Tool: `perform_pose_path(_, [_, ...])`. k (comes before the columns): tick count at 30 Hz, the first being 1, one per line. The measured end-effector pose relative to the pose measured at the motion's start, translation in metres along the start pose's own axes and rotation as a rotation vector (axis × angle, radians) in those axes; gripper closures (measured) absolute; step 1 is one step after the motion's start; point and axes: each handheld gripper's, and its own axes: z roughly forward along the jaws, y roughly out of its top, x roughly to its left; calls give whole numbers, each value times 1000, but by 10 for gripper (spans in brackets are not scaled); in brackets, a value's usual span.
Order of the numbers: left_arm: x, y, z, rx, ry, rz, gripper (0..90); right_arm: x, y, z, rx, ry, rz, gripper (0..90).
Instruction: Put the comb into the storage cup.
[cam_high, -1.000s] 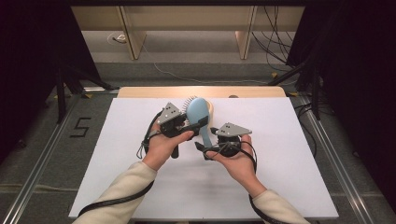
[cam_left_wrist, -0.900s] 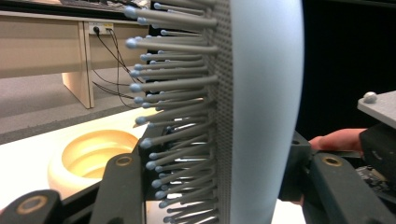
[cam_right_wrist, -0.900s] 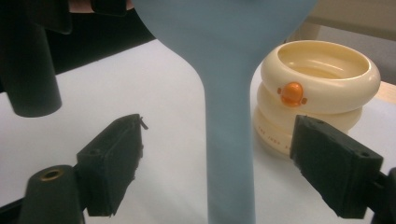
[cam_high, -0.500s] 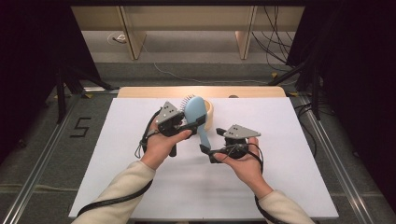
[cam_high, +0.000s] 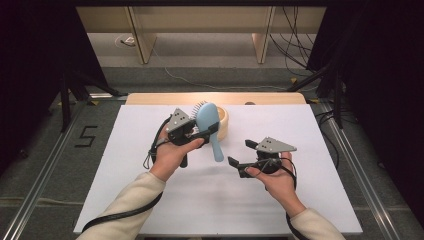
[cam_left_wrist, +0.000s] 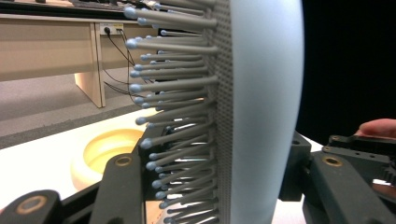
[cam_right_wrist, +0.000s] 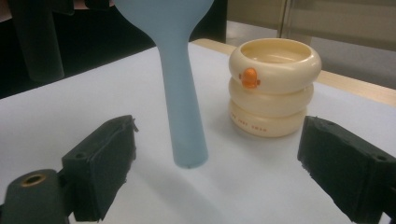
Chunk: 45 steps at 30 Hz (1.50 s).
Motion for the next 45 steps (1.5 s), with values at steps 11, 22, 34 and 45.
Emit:
perform_pose_path(11, [0, 1, 0, 3, 19, 7, 494, -7, -12, -23, -21, -19, 5, 123])
perform_pose_path(22, [1, 2, -1, 7, 31, 25, 494, -11, -26, -43, -19, -41, 14, 128])
perform_pose_path(34, [2, 5, 4, 16, 32, 34, 495, -17, -40, -65, -20, -81, 42, 135])
perform_pose_path(45, [8, 12, 4, 8, 29, 64, 496, -17, -44, -73, -33, -95, 49, 135])
